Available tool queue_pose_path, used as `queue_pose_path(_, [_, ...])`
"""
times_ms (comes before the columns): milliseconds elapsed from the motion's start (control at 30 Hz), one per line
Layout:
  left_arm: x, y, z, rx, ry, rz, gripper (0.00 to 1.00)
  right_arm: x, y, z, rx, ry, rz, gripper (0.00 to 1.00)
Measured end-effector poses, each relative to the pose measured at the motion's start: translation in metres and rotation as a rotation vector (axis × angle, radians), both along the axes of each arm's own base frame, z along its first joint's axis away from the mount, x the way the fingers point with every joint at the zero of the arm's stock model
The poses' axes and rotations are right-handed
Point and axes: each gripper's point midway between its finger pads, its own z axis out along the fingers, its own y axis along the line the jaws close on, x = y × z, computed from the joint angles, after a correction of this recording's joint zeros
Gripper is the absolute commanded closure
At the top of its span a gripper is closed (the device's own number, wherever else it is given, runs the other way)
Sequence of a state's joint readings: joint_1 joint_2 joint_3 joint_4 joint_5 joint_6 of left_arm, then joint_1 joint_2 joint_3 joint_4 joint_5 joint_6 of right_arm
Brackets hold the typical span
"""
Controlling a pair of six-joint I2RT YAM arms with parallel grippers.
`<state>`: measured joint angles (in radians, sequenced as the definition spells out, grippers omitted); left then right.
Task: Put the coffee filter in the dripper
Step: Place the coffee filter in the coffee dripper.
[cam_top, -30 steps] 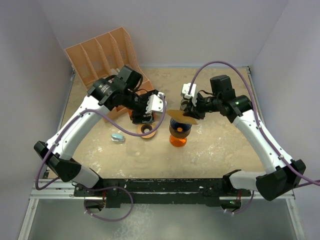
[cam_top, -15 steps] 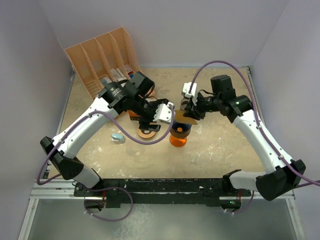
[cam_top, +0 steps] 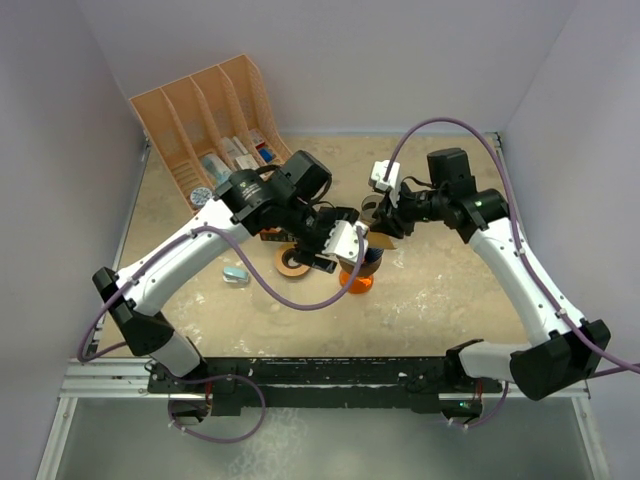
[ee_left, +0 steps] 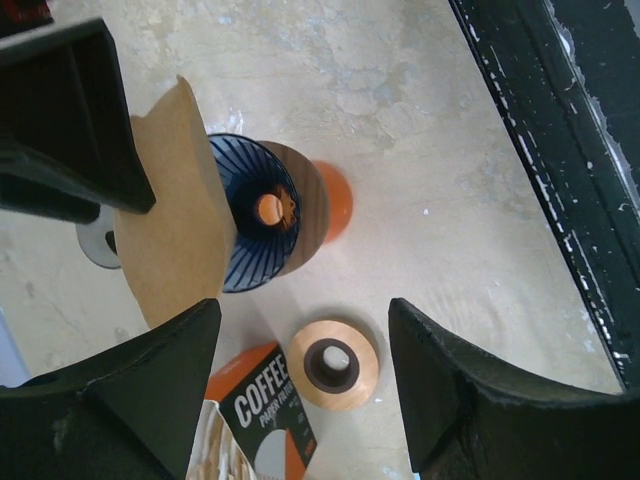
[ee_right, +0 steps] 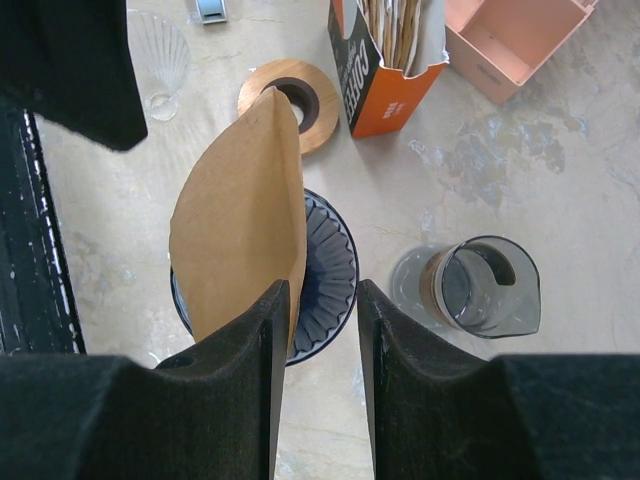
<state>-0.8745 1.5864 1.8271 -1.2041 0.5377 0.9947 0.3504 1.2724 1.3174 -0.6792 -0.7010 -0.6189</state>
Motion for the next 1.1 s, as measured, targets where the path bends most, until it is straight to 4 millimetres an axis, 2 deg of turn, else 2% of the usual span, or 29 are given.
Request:
queue_pose_path(167, [-0.002,-0.014,-0.002,0.003,-0.043,-0.042,0.35,0.002,0.0,-0.002,0.004,0.013,0.001,0.64])
queue_pose_path(367, [0.004,-0.027,-0.017,0.04,-0.079,-0.063,0.35,0.002,0.001,-0.004,0.011,0.026,0.004,0.64])
queue_pose_path(667, [0.019,-0.035,-0.024,0.058,-0.136,-0.056,0.35,0.004,0.002,-0.008,0.011,0.04,0.005,0.64])
queue_pose_path(800, [0.02,-0.036,-0.026,0.06,-0.148,-0.06,0.4,0.004,0.002,-0.008,0.011,0.04,0.004,0.64])
queue_pose_path(1100, [0.011,-0.031,-0.064,0.129,-0.101,-0.085,0.43,0.009,-0.002,-0.008,0.008,0.037,-0.022,0.63])
